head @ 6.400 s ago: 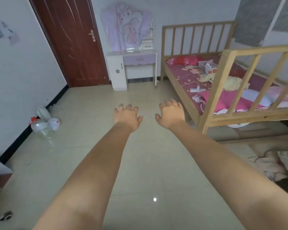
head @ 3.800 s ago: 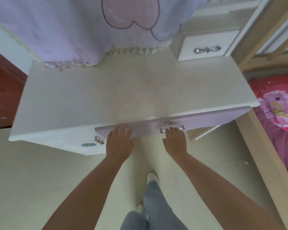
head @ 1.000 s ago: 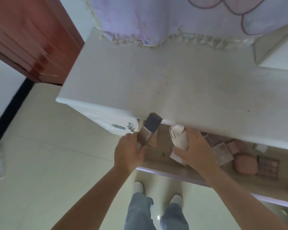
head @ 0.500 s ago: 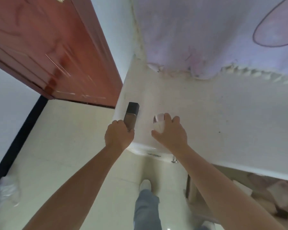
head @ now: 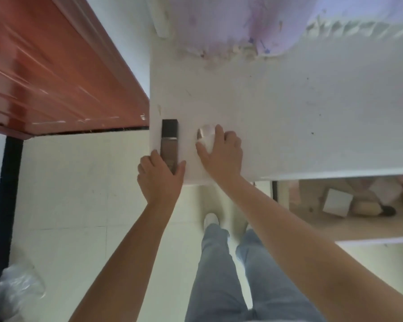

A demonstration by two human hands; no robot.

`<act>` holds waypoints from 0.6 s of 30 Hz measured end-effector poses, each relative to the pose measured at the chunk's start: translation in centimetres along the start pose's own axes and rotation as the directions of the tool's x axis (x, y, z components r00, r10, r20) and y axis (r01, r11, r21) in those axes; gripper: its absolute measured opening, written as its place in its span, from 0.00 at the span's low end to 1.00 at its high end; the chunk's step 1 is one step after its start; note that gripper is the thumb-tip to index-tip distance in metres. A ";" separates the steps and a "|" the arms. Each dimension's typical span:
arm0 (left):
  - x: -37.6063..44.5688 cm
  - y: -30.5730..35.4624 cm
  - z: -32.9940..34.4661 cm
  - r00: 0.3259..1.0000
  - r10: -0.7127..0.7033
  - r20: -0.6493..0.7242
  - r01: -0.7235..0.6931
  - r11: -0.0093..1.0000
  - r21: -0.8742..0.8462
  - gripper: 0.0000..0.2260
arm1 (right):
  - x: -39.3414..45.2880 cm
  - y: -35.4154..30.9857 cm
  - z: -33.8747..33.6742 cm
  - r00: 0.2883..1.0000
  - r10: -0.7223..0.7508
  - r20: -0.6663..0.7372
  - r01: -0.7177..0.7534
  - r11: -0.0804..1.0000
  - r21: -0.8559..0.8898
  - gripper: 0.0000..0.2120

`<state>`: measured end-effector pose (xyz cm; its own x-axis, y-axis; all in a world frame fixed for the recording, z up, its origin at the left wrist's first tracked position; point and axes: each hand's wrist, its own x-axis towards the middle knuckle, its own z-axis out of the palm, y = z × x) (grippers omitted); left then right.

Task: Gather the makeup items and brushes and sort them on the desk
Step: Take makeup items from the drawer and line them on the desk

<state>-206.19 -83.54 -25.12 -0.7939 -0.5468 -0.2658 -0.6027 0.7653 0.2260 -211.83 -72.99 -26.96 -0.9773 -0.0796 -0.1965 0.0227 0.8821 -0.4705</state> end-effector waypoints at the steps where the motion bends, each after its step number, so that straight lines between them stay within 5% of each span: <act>1: -0.6 0.2 0.2 0.998 0.037 -0.051 -0.037 0.999 -0.014 0.26 | -0.2 0.1 0.0 1.000 0.013 0.000 -0.013 0.999 0.044 0.29; 3: -2.2 0.9 1.4 0.939 0.228 -0.255 -0.246 0.968 -0.039 0.21 | -0.8 1.1 -0.5 1.000 0.022 0.007 -0.023 0.987 0.157 0.28; 5: -4.2 2.1 3.8 0.828 0.412 -0.380 -0.464 0.884 -0.053 0.14 | -1.6 3.9 -1.8 0.987 -0.030 -0.156 0.068 0.967 0.246 0.25; 9: -9.0 7.1 9.1 0.709 0.655 -0.261 -0.703 0.683 -0.196 0.09 | -4.8 15.3 -6.1 0.941 -0.130 -0.311 0.192 0.965 0.179 0.15; 12: -12.5 11.7 12.9 0.639 0.769 -0.001 -0.749 0.622 -0.228 0.08 | -7.8 24.5 -8.5 0.986 -0.101 -0.132 0.098 0.995 -0.029 0.13; 15: -14.9 17.0 15.7 0.688 0.630 0.360 -0.639 0.761 -0.113 0.17 | -8.6 31.4 -9.3 0.985 0.065 0.160 -0.024 0.969 -0.244 0.16; 18: -16.0 21.3 18.3 0.817 0.288 0.499 -0.331 0.944 -0.003 0.29 | -7.8 34.3 -9.5 0.891 0.208 0.404 -0.014 0.901 -0.433 0.27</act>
<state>-204.87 -52.31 -33.26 -0.7827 -0.0567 -0.6198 -0.3062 0.9021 0.3041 -205.42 -37.71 -33.42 -0.7808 -0.0753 -0.6202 -0.0574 0.9972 -0.0487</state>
